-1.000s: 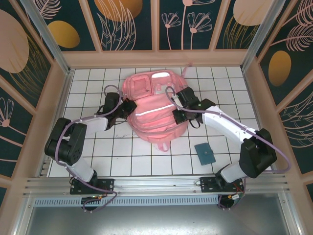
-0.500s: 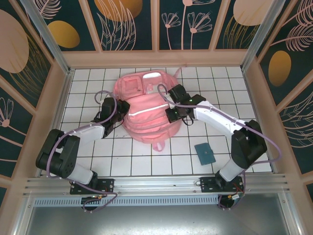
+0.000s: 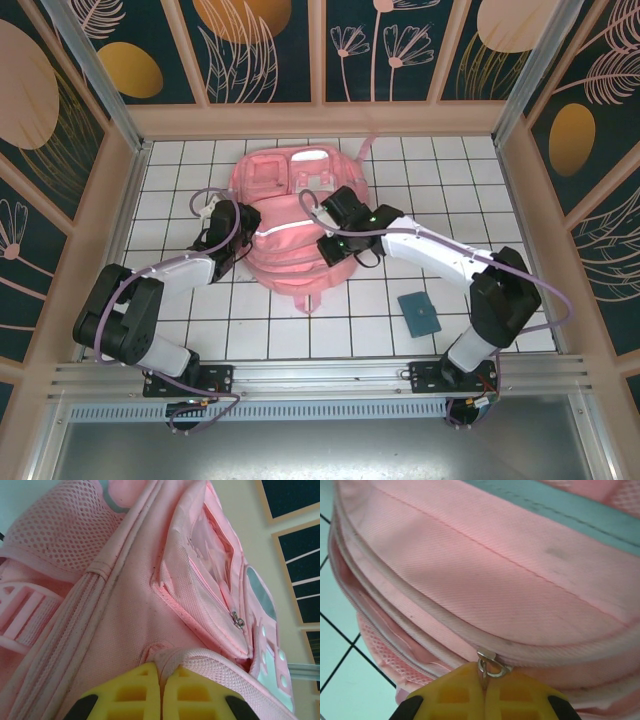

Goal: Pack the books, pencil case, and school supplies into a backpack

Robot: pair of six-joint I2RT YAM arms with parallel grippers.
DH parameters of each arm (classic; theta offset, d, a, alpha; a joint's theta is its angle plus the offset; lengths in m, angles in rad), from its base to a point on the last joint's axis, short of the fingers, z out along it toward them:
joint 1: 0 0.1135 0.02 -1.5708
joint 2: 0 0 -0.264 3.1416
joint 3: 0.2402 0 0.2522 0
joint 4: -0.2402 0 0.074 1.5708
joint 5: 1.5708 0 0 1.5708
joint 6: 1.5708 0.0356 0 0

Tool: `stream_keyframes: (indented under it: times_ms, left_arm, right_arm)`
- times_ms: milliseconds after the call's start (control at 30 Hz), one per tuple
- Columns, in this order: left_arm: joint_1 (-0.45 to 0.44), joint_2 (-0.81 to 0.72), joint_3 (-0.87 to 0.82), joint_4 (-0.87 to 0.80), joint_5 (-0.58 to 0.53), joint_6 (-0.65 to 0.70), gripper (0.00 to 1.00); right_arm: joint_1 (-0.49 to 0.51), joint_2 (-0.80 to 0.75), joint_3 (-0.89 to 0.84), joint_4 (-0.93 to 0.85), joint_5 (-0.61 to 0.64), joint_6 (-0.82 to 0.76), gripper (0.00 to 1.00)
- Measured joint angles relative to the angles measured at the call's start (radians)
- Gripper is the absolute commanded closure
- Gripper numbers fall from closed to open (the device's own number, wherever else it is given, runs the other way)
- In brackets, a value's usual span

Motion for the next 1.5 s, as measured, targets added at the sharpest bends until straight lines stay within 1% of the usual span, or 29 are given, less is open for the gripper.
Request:
stream_keyframes:
  times_ms: [100, 200, 300, 500, 600, 667, 867, 933, 1067, 1200, 1233, 1300, 1367, 1400, 1433, 1500]
  left_arm:
    - [-0.002, 0.0, 0.0, 0.0, -0.01, -0.006, 1.0]
    - [-0.002, 0.0, -0.002, 0.002, -0.013, -0.011, 1.0]
    - [-0.007, 0.0, -0.007, 0.01, -0.016, -0.023, 1.0]
    - [-0.014, 0.008, -0.006, 0.043, 0.026, -0.06, 1.0]
    - [-0.014, 0.04, 0.012, 0.054, 0.043, -0.078, 1.0]
    - [-0.011, 0.06, 0.024, 0.056, 0.049, -0.09, 1.0]
    - [-0.011, 0.089, 0.025, 0.086, 0.056, -0.13, 1.0]
    - [-0.012, 0.096, 0.025, 0.097, 0.061, -0.142, 1.0]
    - [-0.018, 0.099, 0.025, 0.108, 0.064, -0.156, 1.0]
    - [-0.018, 0.099, 0.025, 0.122, 0.063, -0.172, 1.0]
    - [-0.018, 0.099, 0.025, 0.127, 0.064, -0.175, 1.0]
    - [-0.018, 0.098, 0.025, 0.13, 0.067, -0.182, 1.0]
    - [-0.018, 0.098, 0.025, 0.129, 0.076, -0.181, 1.0]
    - [-0.019, 0.097, 0.025, 0.128, 0.082, -0.18, 0.93]
    - [-0.022, 0.095, 0.025, 0.125, 0.09, -0.175, 0.84]
    - [-0.033, 0.084, 0.025, 0.105, 0.106, -0.159, 0.68]
  right_arm:
    - [0.033, 0.026, 0.019, 0.017, 0.003, 0.026, 1.0]
    - [0.039, 0.039, 0.021, 0.029, 0.012, 0.044, 1.0]
    - [0.006, 0.04, 0.021, 0.038, 0.012, 0.061, 1.0]
    - [-0.114, 0.061, 0.058, 0.052, 0.03, 0.059, 1.0]
    - [-0.129, 0.093, 0.092, 0.07, 0.054, 0.057, 1.0]
    - [-0.114, 0.103, 0.094, 0.075, 0.059, 0.054, 1.0]
    - [0.019, 0.154, 0.102, 0.106, 0.056, 0.061, 1.0]
    - [0.05, 0.184, 0.112, 0.121, 0.055, 0.073, 1.0]
    - [0.078, 0.214, 0.126, 0.142, 0.055, 0.112, 1.0]
    - [0.081, 0.224, 0.156, 0.144, 0.044, 0.145, 1.0]
    - [0.081, 0.224, 0.159, 0.145, 0.042, 0.15, 0.97]
    - [0.08, 0.224, 0.161, 0.149, 0.028, 0.171, 0.74]
    - [0.078, 0.218, 0.146, 0.171, -0.001, 0.195, 0.56]
    - [0.077, 0.202, 0.121, 0.192, -0.013, 0.206, 0.49]
    - [0.074, 0.177, 0.087, 0.217, -0.025, 0.22, 0.44]
    - [0.055, 0.096, -0.002, 0.26, -0.044, 0.247, 0.39]
